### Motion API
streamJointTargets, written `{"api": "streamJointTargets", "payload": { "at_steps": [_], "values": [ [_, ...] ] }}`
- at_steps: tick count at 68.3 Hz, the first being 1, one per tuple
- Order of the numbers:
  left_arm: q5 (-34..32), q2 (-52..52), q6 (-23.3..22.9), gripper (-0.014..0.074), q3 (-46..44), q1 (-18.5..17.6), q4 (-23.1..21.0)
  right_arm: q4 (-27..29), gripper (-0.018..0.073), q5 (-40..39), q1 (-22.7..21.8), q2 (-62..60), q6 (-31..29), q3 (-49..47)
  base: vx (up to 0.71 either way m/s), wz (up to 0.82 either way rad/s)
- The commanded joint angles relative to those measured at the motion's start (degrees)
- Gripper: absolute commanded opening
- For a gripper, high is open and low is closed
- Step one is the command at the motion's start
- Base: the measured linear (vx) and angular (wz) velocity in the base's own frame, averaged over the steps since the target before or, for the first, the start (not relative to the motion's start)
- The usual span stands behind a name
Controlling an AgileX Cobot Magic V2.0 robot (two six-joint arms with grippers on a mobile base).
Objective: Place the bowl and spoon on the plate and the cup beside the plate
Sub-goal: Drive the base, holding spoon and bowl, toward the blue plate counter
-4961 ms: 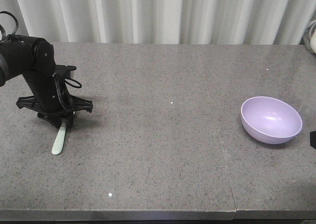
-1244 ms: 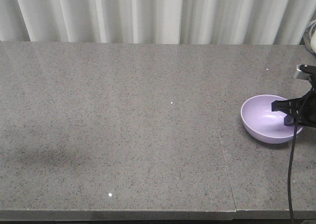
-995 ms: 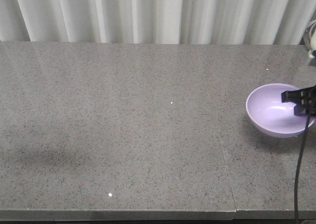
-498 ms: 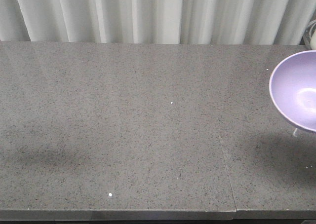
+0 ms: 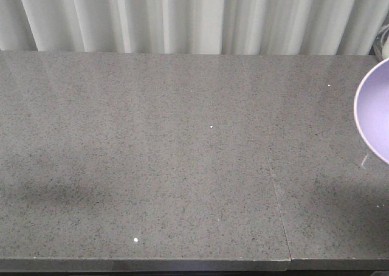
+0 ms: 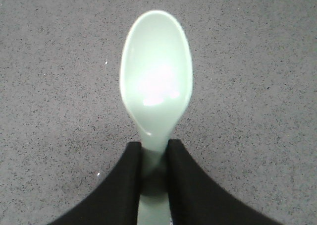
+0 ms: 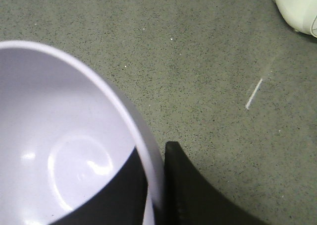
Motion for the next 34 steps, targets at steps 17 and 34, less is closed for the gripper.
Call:
{"api": "streamJointTargets", "payload": {
  "at_steps": [17, 34],
  "values": [
    [-2.54, -1.36, -0.18, -0.0006, -1.47, -0.3, -0.21, 0.43, -0.0006, -3.29, -0.16, -0.25, -0.47, -1.44, 0.0, 0.0],
    [-2.54, -1.36, -0.18, -0.0006, -1.47, -0.3, -0.21, 0.43, -0.0006, -3.29, -0.16, -0.25, -0.47, -1.44, 0.0, 0.0]
  ]
}}
